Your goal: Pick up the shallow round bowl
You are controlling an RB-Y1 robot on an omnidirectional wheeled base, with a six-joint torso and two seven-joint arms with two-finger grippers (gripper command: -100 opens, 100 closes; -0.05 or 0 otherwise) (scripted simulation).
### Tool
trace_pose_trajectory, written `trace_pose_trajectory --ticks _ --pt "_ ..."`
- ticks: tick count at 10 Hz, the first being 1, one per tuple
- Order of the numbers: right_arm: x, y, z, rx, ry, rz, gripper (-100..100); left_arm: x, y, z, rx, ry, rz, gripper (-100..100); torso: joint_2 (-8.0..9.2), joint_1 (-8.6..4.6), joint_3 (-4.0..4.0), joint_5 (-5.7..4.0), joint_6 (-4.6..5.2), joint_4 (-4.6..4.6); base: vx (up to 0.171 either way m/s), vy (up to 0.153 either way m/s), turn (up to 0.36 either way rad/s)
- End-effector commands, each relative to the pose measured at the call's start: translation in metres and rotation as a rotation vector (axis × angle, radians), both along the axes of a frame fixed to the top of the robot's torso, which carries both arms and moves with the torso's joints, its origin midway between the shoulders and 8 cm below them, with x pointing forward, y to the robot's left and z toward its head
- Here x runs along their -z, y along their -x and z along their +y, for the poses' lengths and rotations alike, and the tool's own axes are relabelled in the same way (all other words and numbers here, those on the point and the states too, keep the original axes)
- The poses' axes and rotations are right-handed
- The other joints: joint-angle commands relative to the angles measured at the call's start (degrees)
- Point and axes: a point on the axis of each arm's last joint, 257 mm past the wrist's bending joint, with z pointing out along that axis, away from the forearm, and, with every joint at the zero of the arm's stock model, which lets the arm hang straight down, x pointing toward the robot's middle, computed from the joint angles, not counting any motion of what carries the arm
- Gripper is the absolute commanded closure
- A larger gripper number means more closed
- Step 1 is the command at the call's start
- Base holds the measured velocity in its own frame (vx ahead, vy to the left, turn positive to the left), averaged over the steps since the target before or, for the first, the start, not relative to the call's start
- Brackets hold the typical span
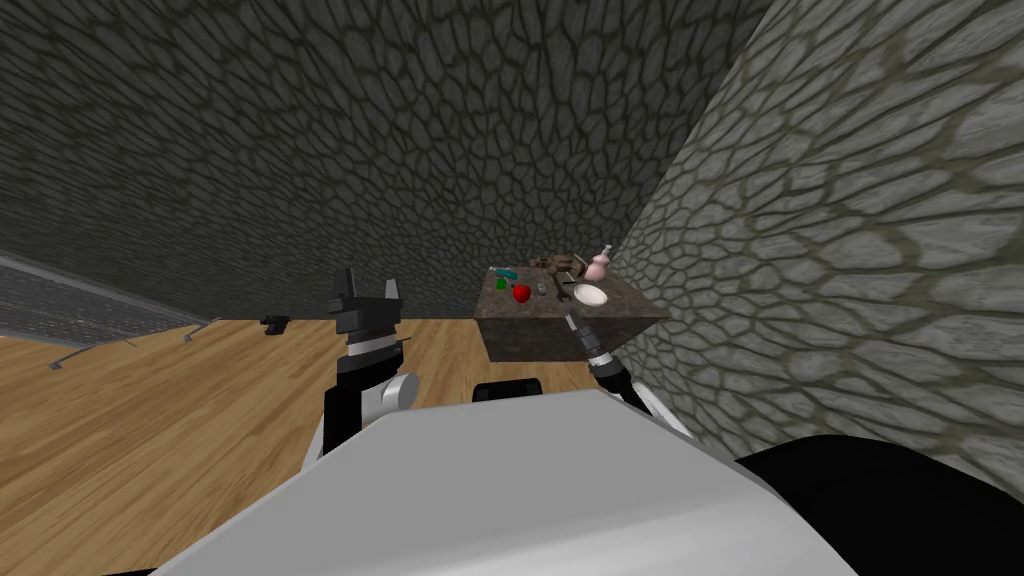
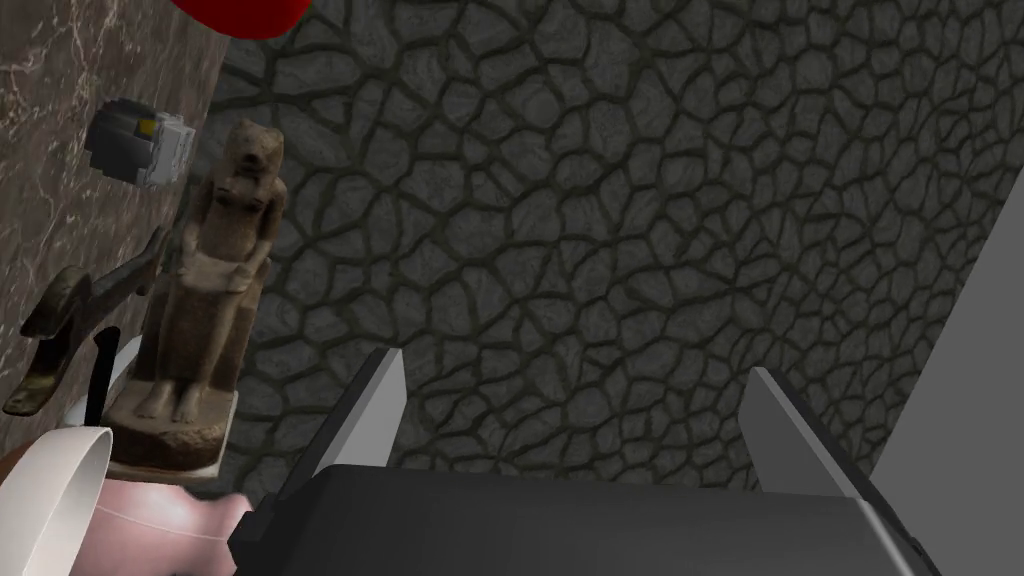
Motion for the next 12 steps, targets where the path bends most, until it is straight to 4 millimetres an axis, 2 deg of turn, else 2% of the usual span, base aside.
trace_pose_trajectory --ticks 1,2,3,5,6,7,8,9,10,11,12 --pt "0.025 0.006 -0.003 -0.005 0.042 0.053 -100 0.0 0.0 0.0 0.0 0.0 0.0 0 0.0 0.0 0.0 0.0 0.0 0.0 -0.049 0.09 0.044" --pt "0.046 0.012 -0.003 -0.027 0.098 0.097 -100 0.0 0.0 0.0 0.0 0.0 0.0 0 -0.02 -0.09 0.0 0.0 0.04 0.0 -0.042 0.075 0.096" --pt "0.055 0.013 -0.007 -0.021 0.102 0.115 -100 0.0 0.0 0.0 0.0 0.0 0.0 0 -0.04 -0.14 -0.02 -0.02 0.02 -0.01 -0.034 0.054 0.067" --pt "0.101 0.03 -0.011 -0.064 0.214 0.212 -100 0.0 0.0 0.0 0.0 0.0 0.0 0 -0.08 -0.24 -0.04 -0.04 0.0 -0.01 -0.037 0.084 0.2" --pt "0.112 0.033 -0.018 -0.06 0.227 0.238 -100 0.0 0.0 0.0 0.0 0.0 0.0 0 -0.1 -0.09 -0.05 -0.01 0.0 -0.01 -0.023 0.086 0.075" --pt "0.135 0.044 -0.022 -0.084 0.284 0.286 -100 0.0 0.0 0.0 0.0 0.0 0.0 0 -0.1 -0.14 -0.06 -0.01 0.05 -0.02 -0.029 0.084 0.127" --pt "0.144 0.047 -0.028 -0.079 0.293 0.309 -100 0.0 0.0 0.0 0.0 0.0 0.0 0 -0.09 -0.15 -0.05 -0.02 0.02 -0.02 -0.026 0.057 0.091" --pt "0.171 0.062 -0.038 -0.1 0.355 0.369 -100 0.0 0.0 0.0 0.0 0.0 0.0 0 -0.1 -0.24 -0.05 -0.03 0.04 -0.02 -0.023 0.067 0.169" --pt "0.172 0.063 -0.04 -0.101 0.36 0.374 -100 0.0 0.0 0.0 0.0 0.0 0.0 0 -0.1 -0.23 -0.05 -0.03 0.02 -0.02 -0.012 0.047 0.082" --pt "0.192 0.078 -0.048 -0.132 0.425 0.421 -100 0.0 0.0 0.0 0.0 0.0 0.0 0 -0.14 -0.28 -0.07 -0.04 0.03 -0.02 -0.008 0.056 0.2" --pt "0.198 0.081 -0.053 -0.126 0.429 0.437 -100 0.0 0.0 0.0 0.0 0.0 0.0 0 -0.16 -0.27 -0.09 -0.04 0.0 -0.03 -0.003 0.05 0.072"
